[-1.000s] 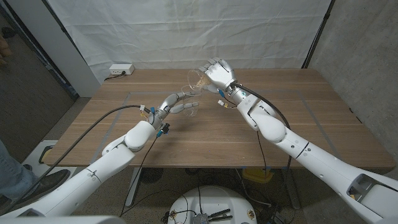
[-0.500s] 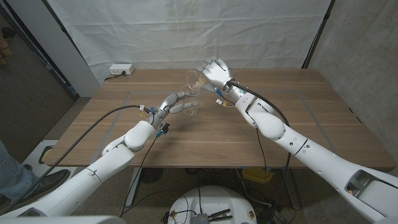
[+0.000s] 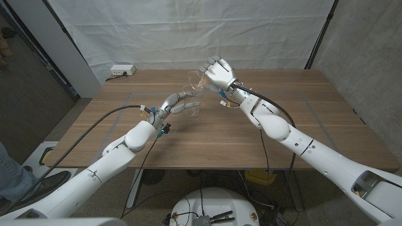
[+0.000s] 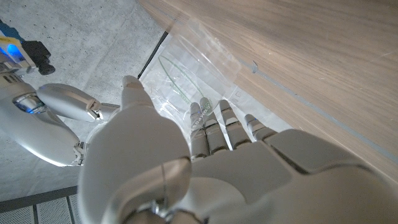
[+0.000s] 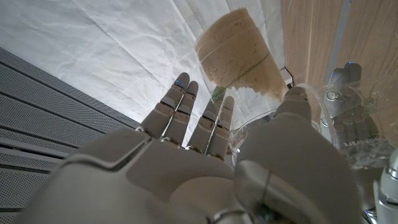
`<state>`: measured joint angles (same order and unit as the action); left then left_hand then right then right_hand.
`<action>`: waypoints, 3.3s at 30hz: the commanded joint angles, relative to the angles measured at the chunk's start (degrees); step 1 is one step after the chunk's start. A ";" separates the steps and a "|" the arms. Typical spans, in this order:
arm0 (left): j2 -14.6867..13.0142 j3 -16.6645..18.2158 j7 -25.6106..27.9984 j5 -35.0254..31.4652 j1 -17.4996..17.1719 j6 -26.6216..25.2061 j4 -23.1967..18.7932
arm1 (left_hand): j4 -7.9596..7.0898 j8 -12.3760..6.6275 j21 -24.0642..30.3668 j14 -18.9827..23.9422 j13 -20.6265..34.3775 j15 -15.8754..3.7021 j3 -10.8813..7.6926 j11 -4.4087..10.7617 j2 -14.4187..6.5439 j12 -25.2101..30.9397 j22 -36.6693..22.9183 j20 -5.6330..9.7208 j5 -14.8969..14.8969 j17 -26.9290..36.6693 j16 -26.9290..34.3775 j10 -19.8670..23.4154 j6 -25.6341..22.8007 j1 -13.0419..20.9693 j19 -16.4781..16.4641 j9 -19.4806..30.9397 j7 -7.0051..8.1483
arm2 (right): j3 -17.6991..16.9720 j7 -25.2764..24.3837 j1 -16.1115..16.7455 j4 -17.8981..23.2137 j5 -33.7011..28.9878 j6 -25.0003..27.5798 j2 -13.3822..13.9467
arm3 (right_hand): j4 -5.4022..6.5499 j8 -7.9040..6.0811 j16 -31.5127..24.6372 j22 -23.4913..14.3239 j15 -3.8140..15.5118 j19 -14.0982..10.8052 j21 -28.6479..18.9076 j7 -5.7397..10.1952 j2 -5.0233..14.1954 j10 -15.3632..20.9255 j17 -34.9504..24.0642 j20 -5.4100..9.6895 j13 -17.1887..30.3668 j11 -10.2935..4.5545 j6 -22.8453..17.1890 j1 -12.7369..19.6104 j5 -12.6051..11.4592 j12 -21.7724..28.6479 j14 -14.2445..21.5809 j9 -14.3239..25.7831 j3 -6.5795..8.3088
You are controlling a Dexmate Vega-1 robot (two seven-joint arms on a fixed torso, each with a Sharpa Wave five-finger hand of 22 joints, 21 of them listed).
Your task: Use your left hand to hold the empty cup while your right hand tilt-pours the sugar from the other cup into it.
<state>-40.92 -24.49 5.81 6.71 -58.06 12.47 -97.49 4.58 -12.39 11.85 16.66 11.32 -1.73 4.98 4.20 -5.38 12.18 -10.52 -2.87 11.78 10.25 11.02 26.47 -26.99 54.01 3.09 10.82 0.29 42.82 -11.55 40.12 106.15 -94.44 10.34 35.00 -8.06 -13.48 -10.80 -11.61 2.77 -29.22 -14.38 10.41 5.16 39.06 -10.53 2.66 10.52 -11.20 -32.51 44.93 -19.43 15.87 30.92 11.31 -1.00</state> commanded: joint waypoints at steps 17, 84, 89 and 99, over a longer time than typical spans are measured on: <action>-0.83 0.90 0.64 0.33 -1.52 0.17 -1.53 | -0.02 0.16 -0.02 -0.10 0.14 -0.06 0.58 -0.46 -0.32 -0.30 -0.14 -0.54 0.00 0.13 -0.06 0.02 -0.33 0.03 0.09 0.31 -0.35 | 0.48 -3.17 -1.56 0.09 -3.75 -1.97 1.56 | -0.77 0.40 0.14 -0.19 6.83 0.51 0.42 0.92 1.70 -0.56 -0.11 5.20 0.22 -0.49 -0.79 3.18 0.70 -0.63 -0.50 0.35 1.32; -1.22 1.26 0.97 0.01 -1.68 0.42 -3.15 | -0.17 0.43 0.00 -0.13 0.14 0.02 1.00 -0.52 -0.33 -0.35 -0.14 -0.64 0.09 0.13 -0.07 0.08 -0.47 0.09 0.15 0.32 -0.56 | -0.12 -7.31 -1.16 -0.08 -4.83 -2.14 2.80 | -1.53 0.74 0.16 -0.50 6.91 1.45 0.52 1.35 3.70 -0.38 -0.12 5.41 0.26 -0.36 -1.38 9.22 3.33 -1.27 -0.93 0.50 4.55; -1.24 1.38 1.05 0.02 -1.63 0.53 -3.19 | -0.20 0.40 0.01 -0.14 0.14 0.07 1.04 -0.50 -0.34 -0.32 -0.14 -0.59 0.10 0.13 -0.07 0.16 -0.58 0.06 0.14 0.32 -0.52 | 0.11 -7.84 -1.51 -0.38 -4.94 -2.31 2.60 | -1.67 0.80 0.18 -0.55 7.04 1.51 0.49 1.63 3.94 -0.56 -0.12 5.59 0.27 -0.42 -1.40 10.17 3.60 -1.41 -1.01 0.52 5.07; -1.42 1.57 1.04 0.12 -1.65 0.50 -3.30 | -0.26 0.44 0.01 -0.13 0.14 0.05 1.11 -0.56 -0.37 -0.37 -0.14 -0.59 0.10 0.14 -0.07 0.05 -0.55 0.00 0.14 0.32 -0.72 | -0.03 -8.22 -0.94 -0.75 -3.74 -1.55 1.88 | -1.56 0.89 0.18 -0.59 7.15 1.51 0.43 1.84 3.86 -0.65 -0.13 5.67 0.28 -0.48 -1.36 10.65 4.00 -1.52 -1.05 0.52 5.33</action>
<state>-42.19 -23.11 6.86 6.67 -59.78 12.89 -100.69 4.44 -12.03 11.85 16.66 11.32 -1.73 5.61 3.99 -5.51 11.89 -10.51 -3.18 11.78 10.25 11.02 26.27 -27.43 53.88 3.40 11.06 -0.14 42.85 -19.25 38.68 105.83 -99.33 8.04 37.64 -9.57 -12.31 -10.80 -12.05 2.75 -27.89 -13.93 11.23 5.61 38.29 -10.53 2.75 10.52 -11.56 -33.23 52.63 -15.51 14.32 30.30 11.62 3.82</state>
